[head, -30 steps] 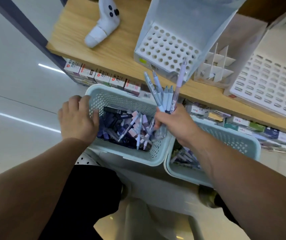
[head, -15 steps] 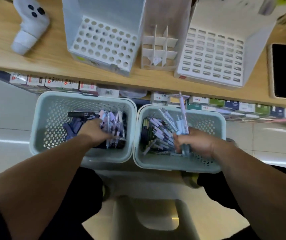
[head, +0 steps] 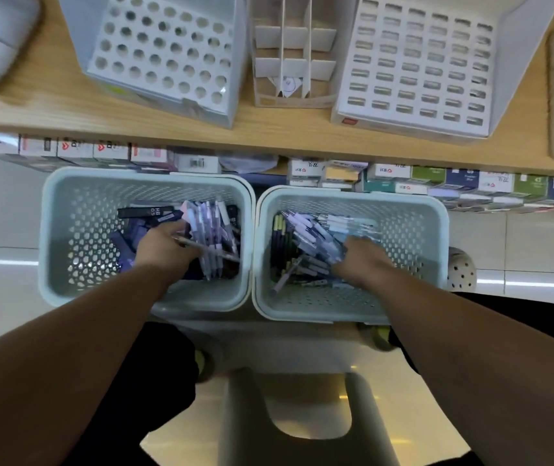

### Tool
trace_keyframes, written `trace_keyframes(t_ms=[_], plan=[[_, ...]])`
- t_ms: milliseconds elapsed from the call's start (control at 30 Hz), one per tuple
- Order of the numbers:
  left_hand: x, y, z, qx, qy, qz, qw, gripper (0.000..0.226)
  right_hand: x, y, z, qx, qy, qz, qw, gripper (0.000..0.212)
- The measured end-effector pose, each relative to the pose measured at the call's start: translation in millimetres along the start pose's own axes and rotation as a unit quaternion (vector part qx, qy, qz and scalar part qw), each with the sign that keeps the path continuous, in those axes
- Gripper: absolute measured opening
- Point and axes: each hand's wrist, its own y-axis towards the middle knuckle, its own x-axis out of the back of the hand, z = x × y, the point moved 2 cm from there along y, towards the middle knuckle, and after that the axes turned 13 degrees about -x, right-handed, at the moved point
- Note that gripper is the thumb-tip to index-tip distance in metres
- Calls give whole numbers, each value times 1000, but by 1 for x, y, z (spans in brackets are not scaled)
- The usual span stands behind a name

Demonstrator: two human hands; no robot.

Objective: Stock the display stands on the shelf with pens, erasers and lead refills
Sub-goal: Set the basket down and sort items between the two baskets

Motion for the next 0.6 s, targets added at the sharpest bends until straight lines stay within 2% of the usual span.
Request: trace_keyframes(t_ms=[67, 100, 167, 200, 267, 333, 400, 467, 533, 600], plan=[[0, 0, 0, 29, -43, -28, 998, 60, 10, -15, 8, 13, 34, -81, 996, 60], [-1, 1, 2, 42, -65, -38, 996, 56, 18, -27, 15, 45, 90, -128, 987, 48], [-3, 0, 2, 59, -94, -46, 993, 33, 33, -58, 38, 148, 220, -191, 945, 16], [-4, 1, 2, 59, -100, -49, 992, 25, 39, -79, 54, 201, 267, -194, 923, 8], [-8, 2, 3, 57, -110, -47, 991, 23, 45, -119, 92, 294, 310, -182, 886, 9], [-10, 4, 4, 47, -113, -36, 992, 21, 37, -140, 131, 328, 320, -113, 882, 16], [-10, 8, 9, 52, -140, -22, 989, 14, 20, -142, 167, 290, 318, 2, 903, 22], [-5, 10, 13, 67, -173, 3, 983, 13, 3, -131, 193, 195, 335, 78, 918, 25], [4, 11, 15, 40, -139, 12, 989, 11, -5, -118, 208, 94, 367, 78, 922, 37], [27, 14, 12, -58, -3, 5, 998, 3, -12, -107, 218, 17, 395, 73, 916, 63]])
